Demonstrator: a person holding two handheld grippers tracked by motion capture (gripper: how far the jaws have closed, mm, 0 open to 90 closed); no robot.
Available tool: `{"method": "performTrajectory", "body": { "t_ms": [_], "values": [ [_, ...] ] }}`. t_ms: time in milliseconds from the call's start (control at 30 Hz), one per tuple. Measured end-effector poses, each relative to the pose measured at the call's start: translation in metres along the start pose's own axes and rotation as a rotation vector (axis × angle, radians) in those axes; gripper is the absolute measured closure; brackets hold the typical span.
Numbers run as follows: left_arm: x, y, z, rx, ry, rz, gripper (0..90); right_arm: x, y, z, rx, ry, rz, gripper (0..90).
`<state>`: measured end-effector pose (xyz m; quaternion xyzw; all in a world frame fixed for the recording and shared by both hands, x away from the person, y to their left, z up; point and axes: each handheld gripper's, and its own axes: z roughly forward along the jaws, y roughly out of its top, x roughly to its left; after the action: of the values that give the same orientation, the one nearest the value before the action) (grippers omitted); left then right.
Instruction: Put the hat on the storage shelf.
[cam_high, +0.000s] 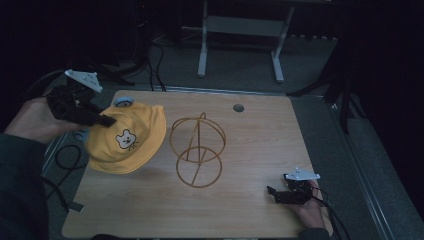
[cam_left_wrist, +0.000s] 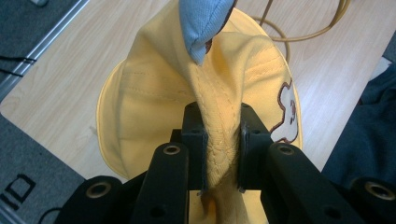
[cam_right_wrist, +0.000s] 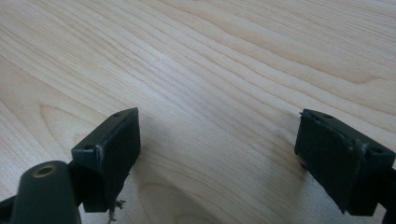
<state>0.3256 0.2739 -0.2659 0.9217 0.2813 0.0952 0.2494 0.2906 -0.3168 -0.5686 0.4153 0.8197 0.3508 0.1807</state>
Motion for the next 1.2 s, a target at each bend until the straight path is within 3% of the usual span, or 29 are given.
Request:
{"method": "performTrajectory", "body": {
  "t_ms": [767,1200],
  "values": [
    [0.002,0.015,-0.015,-0.088,-0.059,0.042,76.9,0.0,0.0,0.0,0.0,0.0,0.001,14.3],
    [0.001,0.024,-0.015,-0.099,-0.082,0.061,76.9,0.0,0.0,0.0,-0.001,0.0,-0.001,14.3]
  ]
}}
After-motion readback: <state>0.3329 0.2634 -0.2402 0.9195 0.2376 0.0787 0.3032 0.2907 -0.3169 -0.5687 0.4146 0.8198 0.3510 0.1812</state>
